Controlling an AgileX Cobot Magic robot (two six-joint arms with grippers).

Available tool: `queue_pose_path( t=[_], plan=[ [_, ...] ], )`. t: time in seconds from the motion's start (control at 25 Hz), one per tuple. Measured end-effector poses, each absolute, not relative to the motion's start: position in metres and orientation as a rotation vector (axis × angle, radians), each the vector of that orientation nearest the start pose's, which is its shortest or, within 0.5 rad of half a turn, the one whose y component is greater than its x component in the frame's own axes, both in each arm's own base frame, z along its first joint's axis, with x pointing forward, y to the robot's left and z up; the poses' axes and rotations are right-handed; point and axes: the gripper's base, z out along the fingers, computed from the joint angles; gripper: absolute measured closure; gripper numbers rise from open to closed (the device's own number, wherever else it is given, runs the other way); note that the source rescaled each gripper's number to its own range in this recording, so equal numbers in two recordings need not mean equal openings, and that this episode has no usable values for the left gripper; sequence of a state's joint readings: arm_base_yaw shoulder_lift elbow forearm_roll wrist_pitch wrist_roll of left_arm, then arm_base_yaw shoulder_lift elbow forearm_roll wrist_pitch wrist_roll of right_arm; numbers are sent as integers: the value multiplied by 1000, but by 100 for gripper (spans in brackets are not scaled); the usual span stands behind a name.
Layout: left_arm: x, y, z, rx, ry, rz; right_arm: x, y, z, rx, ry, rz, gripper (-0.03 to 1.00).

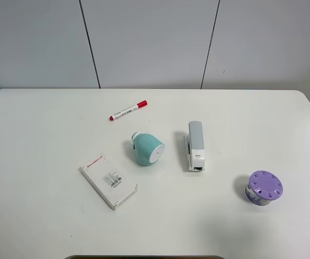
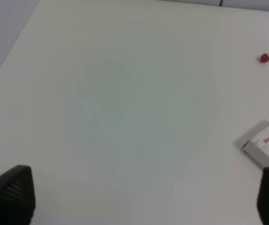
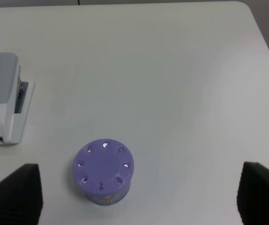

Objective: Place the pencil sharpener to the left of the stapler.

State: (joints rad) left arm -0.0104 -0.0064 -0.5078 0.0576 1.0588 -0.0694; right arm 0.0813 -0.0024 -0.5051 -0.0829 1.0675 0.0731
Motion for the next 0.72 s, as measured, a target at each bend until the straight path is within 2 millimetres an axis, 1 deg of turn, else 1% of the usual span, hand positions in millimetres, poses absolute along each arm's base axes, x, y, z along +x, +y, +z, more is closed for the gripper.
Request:
queue_pose_path(
  t=[0.72],
  plan=[
    [-7, 5, 280, -63, 2026, 18, -6, -7, 278, -4, 2041, -3, 42]
  ],
)
